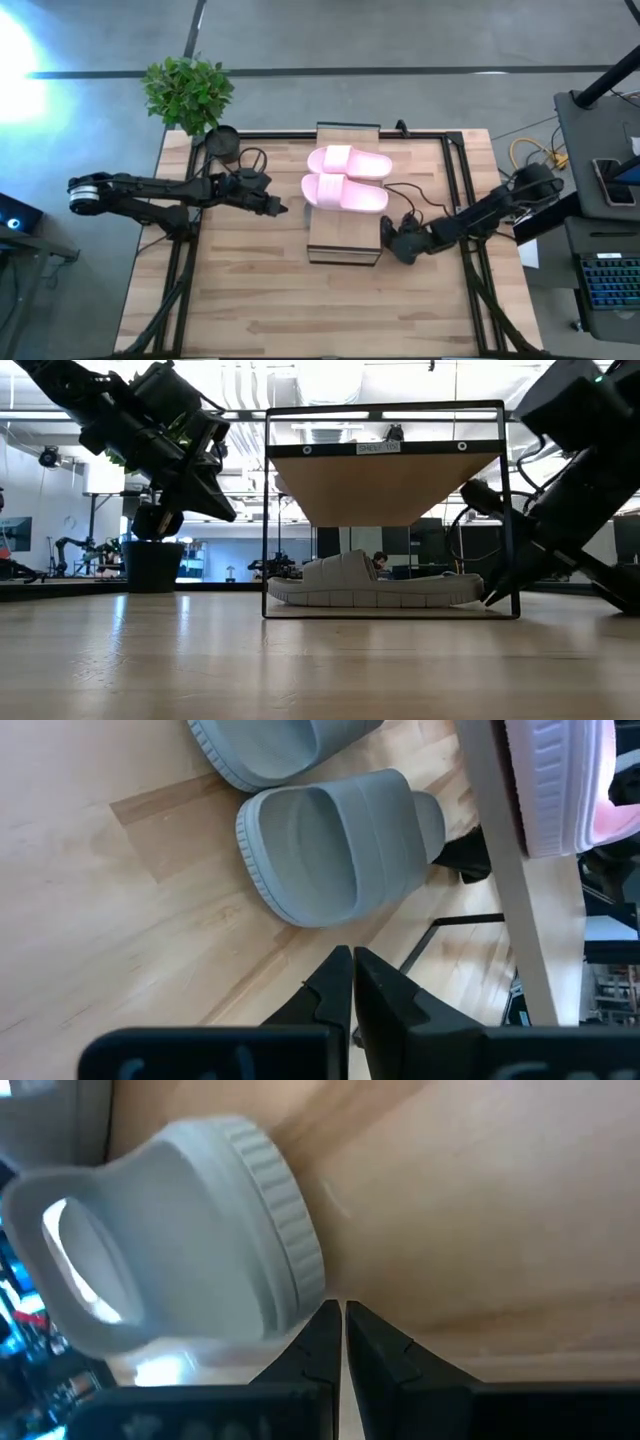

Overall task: Pick and place slides into the shelf
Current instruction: Adjust the pink and gray slides on and under the shelf

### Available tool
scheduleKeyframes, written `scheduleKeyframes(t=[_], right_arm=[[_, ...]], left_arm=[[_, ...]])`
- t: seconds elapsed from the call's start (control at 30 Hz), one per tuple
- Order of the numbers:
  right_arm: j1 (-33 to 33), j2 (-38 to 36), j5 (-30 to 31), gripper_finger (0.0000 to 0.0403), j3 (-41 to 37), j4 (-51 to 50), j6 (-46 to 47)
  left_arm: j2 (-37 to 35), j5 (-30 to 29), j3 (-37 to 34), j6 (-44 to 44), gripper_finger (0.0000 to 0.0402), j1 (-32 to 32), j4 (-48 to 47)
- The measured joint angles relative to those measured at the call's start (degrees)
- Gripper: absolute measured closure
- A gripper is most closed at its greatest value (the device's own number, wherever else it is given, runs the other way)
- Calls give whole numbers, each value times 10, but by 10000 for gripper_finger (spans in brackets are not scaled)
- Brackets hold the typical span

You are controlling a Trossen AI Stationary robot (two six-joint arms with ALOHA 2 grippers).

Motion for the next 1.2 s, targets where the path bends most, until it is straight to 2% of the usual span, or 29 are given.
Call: scheduleKeyframes(t=[0.2,0.4,0.57,0.7,0.83,0.93,1.03,1.2], right_arm=[[-47,-5,18,390,0,8,10],[-66,-5,37,390,0,1,3],[-51,-27,52,390,-4,-62,-4],[-44,-75,50,390,-4,-122,-7],[-45,-126,58,390,-4,-171,-10],[-44,-152,56,390,-4,-186,-18],[-45,-163,55,390,-4,-186,-22],[-44,-164,40,390,3,-184,-28]], left_arm=[[0,5,0,1,402,-1,0],[0,15,0,1,402,-1,0],[2,35,-5,-13,402,-22,-31],[22,37,-17,-21,402,-74,-79],[57,-7,-25,-40,402,-115,-47],[96,-36,-27,-48,402,-117,24],[151,-43,-27,-59,402,-105,102],[244,-45,-21,-86,402,-95,178]])
